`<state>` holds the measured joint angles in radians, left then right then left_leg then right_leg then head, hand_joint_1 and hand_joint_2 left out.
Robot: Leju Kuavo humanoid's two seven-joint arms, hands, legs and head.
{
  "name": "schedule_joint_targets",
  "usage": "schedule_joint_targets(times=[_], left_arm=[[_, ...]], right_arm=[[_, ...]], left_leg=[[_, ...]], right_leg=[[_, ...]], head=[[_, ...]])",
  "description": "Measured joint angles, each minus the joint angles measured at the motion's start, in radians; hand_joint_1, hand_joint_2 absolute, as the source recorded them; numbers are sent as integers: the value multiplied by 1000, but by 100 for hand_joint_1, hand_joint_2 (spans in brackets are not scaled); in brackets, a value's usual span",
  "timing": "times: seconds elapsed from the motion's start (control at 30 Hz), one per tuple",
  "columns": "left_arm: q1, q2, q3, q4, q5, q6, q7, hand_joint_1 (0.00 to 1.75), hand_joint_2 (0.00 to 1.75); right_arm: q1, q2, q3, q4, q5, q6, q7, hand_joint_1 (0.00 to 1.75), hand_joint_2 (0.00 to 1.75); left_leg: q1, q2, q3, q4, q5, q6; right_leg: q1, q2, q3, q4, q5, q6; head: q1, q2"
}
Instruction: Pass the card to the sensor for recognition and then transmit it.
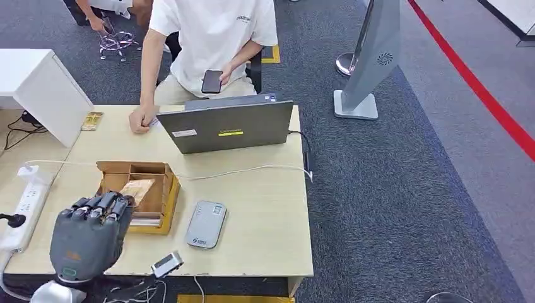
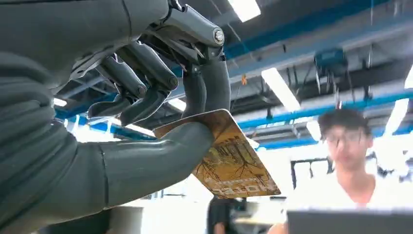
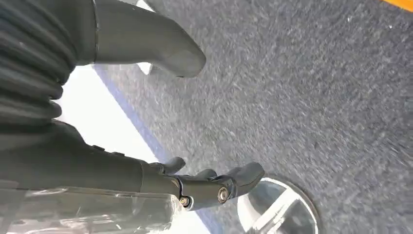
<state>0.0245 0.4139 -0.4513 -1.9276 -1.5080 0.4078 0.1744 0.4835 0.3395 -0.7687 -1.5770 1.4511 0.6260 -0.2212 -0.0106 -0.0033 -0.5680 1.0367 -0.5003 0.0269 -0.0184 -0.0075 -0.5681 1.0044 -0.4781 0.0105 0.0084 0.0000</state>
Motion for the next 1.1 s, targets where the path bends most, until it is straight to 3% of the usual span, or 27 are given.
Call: schedule_joint_targets(times=[0.07,0.13,0.2,0.27,0.37,0.53,0.73,0.77,1.1], left_arm=[[-45,-21,5,11,-30,13,7,175,175],[-169,-50,20,81,-52,67,22,175,175],[-324,-64,37,213,-55,161,57,175,175],[-486,-64,27,378,-57,247,129,175,175],[-642,-60,-13,587,-58,277,204,175,175],[-718,-59,-23,772,-59,280,217,175,175],[-727,-51,-24,850,-60,283,222,175,175],[-726,-51,-24,857,-60,283,218,0,175],[-705,-51,-8,893,-60,284,146,0,175]], right_arm=[[-5,0,1,4,32,-6,-21,0,175],[-28,-4,7,28,74,-19,-43,0,175],[-73,-29,28,71,69,-34,-40,0,175],[-118,-80,76,137,1,-60,-1,0,175],[-149,-167,167,221,-154,-82,78,0,175],[-151,-271,299,295,-299,-102,148,0,175],[-143,-332,366,327,-324,-109,161,0,175],[-141,-340,376,330,-335,-109,167,0,175],[-121,-392,456,342,-433,-135,228,0,175]], left_leg=[[0,1,1,0,1,-1],[0,-3,-2,1,6,1],[0,-6,-4,1,9,-2],[0,-3,-4,1,11,-2],[0,-1,-4,1,13,-3],[0,1,-5,1,14,-3],[0,1,-10,0,14,-3],[0,1,-11,0,14,-3],[0,1,-12,0,14,-3]], right_leg=[[0,1,-1,0,1,0],[0,-2,-3,0,3,3],[1,-4,-3,0,7,-1],[1,-2,-4,0,10,-1],[0,0,-5,0,13,-1],[1,2,-7,0,14,-1],[1,2,-12,0,14,-1],[1,2,-13,0,14,-1],[0,2,-13,0,14,-1]], head=[[0,0],[0,0],[4,0],[1,0],[0,0],[0,0],[0,0],[0,0],[0,0]])
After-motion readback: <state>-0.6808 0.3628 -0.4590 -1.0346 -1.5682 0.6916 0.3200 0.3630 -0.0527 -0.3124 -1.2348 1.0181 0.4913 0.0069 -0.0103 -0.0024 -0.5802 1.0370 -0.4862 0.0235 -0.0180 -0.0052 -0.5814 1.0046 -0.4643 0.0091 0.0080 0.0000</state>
